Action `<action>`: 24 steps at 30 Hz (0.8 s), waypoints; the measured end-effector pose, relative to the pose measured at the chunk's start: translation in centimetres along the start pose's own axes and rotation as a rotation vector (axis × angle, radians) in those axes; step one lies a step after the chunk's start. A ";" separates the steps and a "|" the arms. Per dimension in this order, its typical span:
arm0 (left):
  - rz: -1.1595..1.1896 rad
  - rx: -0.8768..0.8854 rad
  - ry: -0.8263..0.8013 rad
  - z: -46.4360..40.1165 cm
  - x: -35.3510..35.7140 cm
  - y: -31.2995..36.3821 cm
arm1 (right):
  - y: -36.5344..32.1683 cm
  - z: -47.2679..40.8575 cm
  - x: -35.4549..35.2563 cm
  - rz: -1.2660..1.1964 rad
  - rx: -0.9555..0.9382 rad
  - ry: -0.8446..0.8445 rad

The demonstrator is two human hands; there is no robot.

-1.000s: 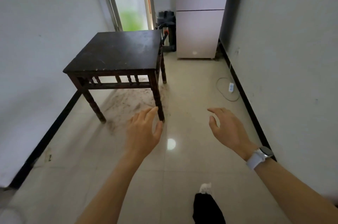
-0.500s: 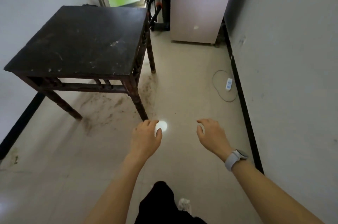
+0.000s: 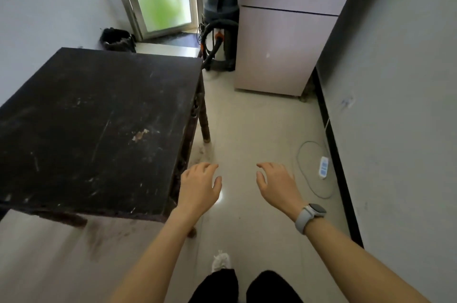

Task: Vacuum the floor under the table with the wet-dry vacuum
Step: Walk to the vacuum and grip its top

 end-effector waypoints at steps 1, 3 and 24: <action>0.003 0.003 -0.019 -2.3 -0.2 -0.5 | -0.4 -2.1 -0.7 -0.001 0.005 -0.001; 0.007 0.017 -0.049 -7.0 -0.3 -1.2 | -0.6 -6.2 -1.7 -0.002 0.029 -0.007; -0.143 -0.170 -0.046 -57.6 -5.4 -14.4 | -9.1 -60.1 -12.3 0.114 -0.108 -0.160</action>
Point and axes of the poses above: each hand's wrist, its own z-axis away from the middle knuckle, its own x-axis out of the palm, y = z × x, the point moved 9 cm from there along -z, towards the middle knuckle, and after that the axes turned 13 degrees about x, right-handed, at the moved point
